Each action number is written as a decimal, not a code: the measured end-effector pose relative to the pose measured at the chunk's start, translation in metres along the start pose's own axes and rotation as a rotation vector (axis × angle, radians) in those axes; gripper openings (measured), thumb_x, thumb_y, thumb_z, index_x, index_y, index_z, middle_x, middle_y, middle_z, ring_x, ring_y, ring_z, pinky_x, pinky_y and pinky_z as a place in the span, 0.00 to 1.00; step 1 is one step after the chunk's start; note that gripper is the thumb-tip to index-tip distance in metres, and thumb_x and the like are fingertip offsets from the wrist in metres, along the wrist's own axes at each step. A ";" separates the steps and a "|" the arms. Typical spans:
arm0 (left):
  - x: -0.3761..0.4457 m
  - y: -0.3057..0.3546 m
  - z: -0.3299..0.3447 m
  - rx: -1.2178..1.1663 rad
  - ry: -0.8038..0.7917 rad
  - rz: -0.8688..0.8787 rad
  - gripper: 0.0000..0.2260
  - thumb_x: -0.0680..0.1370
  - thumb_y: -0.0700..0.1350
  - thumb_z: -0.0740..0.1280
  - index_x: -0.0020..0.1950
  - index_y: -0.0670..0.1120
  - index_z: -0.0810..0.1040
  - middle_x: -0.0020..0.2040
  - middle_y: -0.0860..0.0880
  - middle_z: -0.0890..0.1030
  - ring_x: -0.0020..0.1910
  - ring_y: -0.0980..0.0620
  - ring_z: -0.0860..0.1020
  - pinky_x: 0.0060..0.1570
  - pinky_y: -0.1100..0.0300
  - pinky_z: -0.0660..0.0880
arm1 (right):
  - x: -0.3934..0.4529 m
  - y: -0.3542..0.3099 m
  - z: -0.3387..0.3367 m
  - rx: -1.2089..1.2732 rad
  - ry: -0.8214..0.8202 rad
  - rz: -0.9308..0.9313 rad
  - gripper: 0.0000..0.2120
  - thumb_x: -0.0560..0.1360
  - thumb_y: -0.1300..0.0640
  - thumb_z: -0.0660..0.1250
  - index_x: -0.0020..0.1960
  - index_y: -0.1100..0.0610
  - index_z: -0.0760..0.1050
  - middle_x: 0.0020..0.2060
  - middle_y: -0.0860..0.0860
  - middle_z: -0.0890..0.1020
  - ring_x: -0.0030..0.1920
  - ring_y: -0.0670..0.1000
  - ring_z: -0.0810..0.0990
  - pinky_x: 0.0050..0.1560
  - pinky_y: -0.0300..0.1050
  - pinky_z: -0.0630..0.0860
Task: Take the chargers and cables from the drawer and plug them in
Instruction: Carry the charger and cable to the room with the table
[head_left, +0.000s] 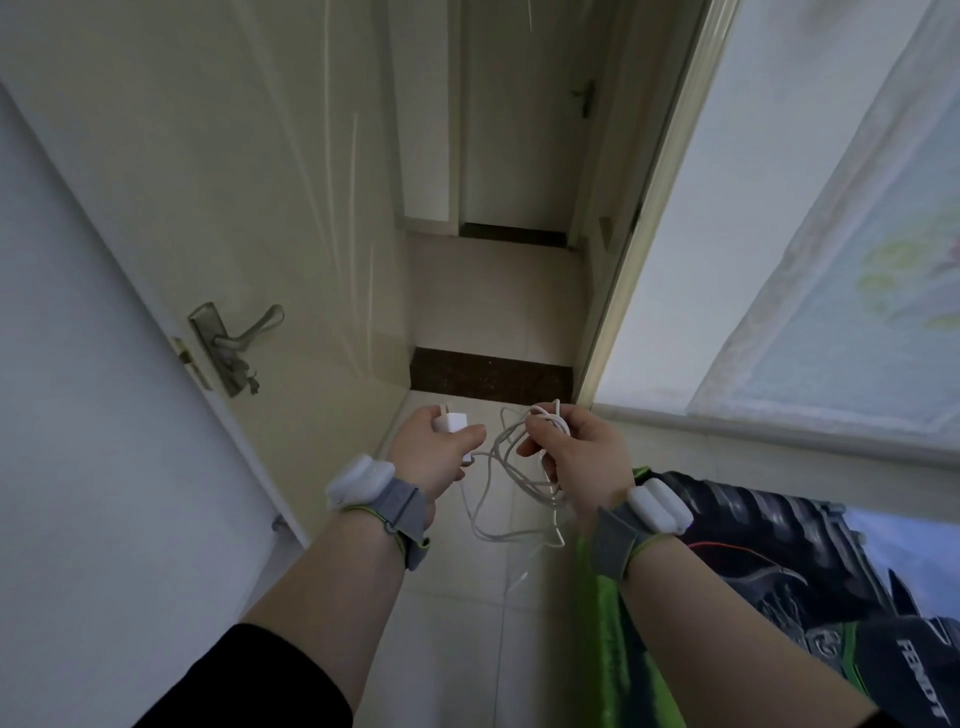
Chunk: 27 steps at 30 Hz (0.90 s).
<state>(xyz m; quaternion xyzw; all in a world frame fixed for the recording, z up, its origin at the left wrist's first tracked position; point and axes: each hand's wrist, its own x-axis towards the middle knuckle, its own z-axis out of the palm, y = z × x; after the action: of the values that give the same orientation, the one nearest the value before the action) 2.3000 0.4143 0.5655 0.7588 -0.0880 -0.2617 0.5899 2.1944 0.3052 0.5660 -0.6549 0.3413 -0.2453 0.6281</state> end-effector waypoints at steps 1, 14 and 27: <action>0.009 0.004 0.006 0.005 0.001 0.002 0.29 0.74 0.47 0.69 0.73 0.43 0.64 0.57 0.44 0.76 0.39 0.54 0.77 0.33 0.64 0.74 | 0.012 -0.001 -0.003 -0.010 -0.010 0.008 0.03 0.75 0.55 0.68 0.48 0.51 0.79 0.30 0.47 0.84 0.22 0.41 0.72 0.23 0.32 0.70; 0.122 0.039 0.037 0.036 -0.023 -0.022 0.27 0.74 0.46 0.70 0.70 0.45 0.66 0.50 0.49 0.74 0.41 0.54 0.77 0.33 0.65 0.73 | 0.134 -0.011 0.006 -0.015 0.015 0.022 0.03 0.75 0.55 0.68 0.47 0.51 0.80 0.32 0.50 0.85 0.24 0.42 0.73 0.25 0.33 0.70; 0.299 0.093 0.042 0.070 -0.164 0.002 0.25 0.73 0.46 0.71 0.68 0.46 0.68 0.57 0.45 0.76 0.50 0.47 0.78 0.37 0.61 0.75 | 0.280 -0.026 0.058 -0.018 0.152 0.046 0.03 0.75 0.55 0.68 0.43 0.49 0.79 0.31 0.48 0.85 0.24 0.40 0.76 0.27 0.36 0.72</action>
<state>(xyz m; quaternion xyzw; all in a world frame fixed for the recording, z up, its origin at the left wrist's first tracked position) 2.5482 0.2198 0.5583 0.7548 -0.1457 -0.3190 0.5543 2.4223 0.1316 0.5560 -0.6319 0.4051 -0.2770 0.5999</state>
